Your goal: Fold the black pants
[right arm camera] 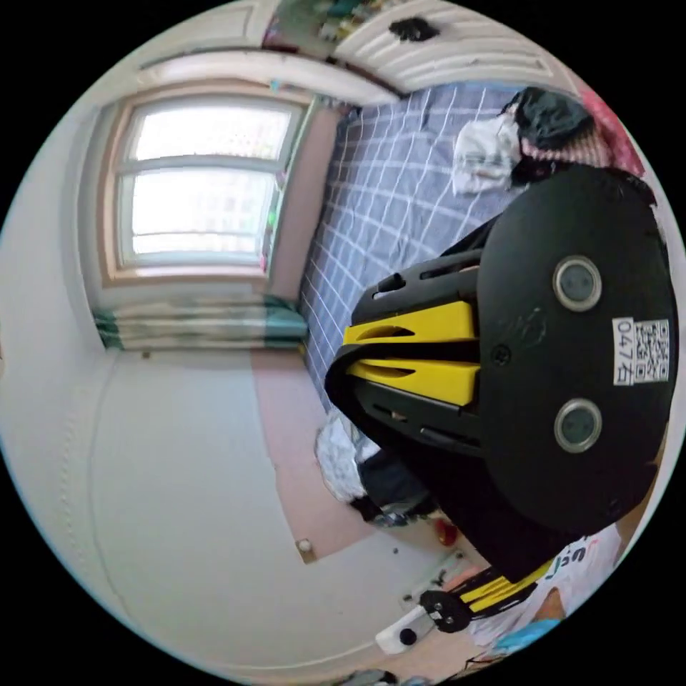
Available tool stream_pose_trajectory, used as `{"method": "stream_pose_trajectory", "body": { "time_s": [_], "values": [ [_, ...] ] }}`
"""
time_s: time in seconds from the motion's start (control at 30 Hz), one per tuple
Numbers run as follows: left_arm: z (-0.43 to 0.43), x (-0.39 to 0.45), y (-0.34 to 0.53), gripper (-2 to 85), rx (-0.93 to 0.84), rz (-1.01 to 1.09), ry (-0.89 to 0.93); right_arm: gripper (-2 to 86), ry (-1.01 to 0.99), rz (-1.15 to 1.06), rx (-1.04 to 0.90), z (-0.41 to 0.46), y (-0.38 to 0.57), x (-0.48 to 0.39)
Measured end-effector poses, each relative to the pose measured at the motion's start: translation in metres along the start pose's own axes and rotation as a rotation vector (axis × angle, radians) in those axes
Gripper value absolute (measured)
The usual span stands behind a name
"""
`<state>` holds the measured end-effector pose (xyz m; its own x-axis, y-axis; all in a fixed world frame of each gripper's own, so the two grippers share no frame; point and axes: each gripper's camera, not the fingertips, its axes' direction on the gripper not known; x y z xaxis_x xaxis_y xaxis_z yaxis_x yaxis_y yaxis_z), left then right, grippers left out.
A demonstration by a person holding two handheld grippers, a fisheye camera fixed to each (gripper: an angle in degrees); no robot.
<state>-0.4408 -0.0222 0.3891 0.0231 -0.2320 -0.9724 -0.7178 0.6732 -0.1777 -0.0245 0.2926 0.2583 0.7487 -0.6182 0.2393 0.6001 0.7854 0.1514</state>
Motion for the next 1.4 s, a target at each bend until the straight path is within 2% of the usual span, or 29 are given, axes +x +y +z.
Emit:
{"method": "stream_pose_trajectory", "body": {
  "time_s": [0.1,0.2,0.33,0.4,0.5,0.67,0.77,0.87,1.03,1.13,1.2,1.23,1.3,1.4],
  "values": [
    [-0.022,-0.059,0.117,-0.1,0.032,-0.216,0.078,0.4,-0.268,-0.035,-0.079,0.124,0.028,-0.048],
    [-0.035,-0.101,0.245,-0.1,0.024,-0.441,0.055,0.4,-0.512,0.012,-0.116,0.233,0.078,-0.097],
    [-0.05,-0.133,0.401,0.2,0.033,-0.776,-0.056,0.7,-0.609,0.046,-0.179,0.333,0.142,-0.146],
    [-0.055,-0.134,0.438,0.9,0.012,-0.839,-0.104,1.6,-0.622,-0.005,-0.26,0.38,0.174,-0.174],
    [-0.068,-0.13,0.462,5.7,0.004,-0.847,-0.171,5.8,-0.619,-0.17,-0.318,0.407,0.188,-0.208],
    [-0.102,-0.11,0.479,11.8,0.083,-0.848,-0.32,11.7,-0.677,-0.297,-0.293,0.395,0.167,-0.224],
    [-0.125,-0.086,0.483,11.8,0.094,-0.83,-0.46,11.8,-0.727,-0.274,-0.147,0.353,0.149,-0.201],
    [-0.132,-0.065,0.476,11.5,0.098,-0.79,-0.501,10.5,-0.66,-0.316,-0.126,0.314,0.142,-0.178],
    [-0.097,-0.051,0.457,11.3,0.066,-0.676,-0.366,6.5,-0.497,-0.285,0.008,0.222,0.17,-0.112],
    [-0.069,-0.057,0.463,11.3,0.042,-0.69,-0.3,5.9,-0.252,-0.201,0.05,0.157,0.22,-0.057],
    [-0.052,-0.06,0.468,11.5,0.04,-0.707,-0.241,6.2,0.003,-0.098,0.012,0.119,0.271,-0.013],
    [-0.041,-0.061,0.47,11.6,0.033,-0.718,-0.213,6.3,0.06,-0.068,-0.005,0.112,0.285,-0.002],
    [-0.025,-0.06,0.47,11.8,0.004,-0.727,-0.212,6.3,0.249,0.071,-0.097,0.092,0.34,0.043],
    [-0.007,-0.054,0.464,12.4,-0.06,-0.702,-0.283,5.9,0.373,0.229,-0.187,0.08,0.397,0.089]
  ]
}}
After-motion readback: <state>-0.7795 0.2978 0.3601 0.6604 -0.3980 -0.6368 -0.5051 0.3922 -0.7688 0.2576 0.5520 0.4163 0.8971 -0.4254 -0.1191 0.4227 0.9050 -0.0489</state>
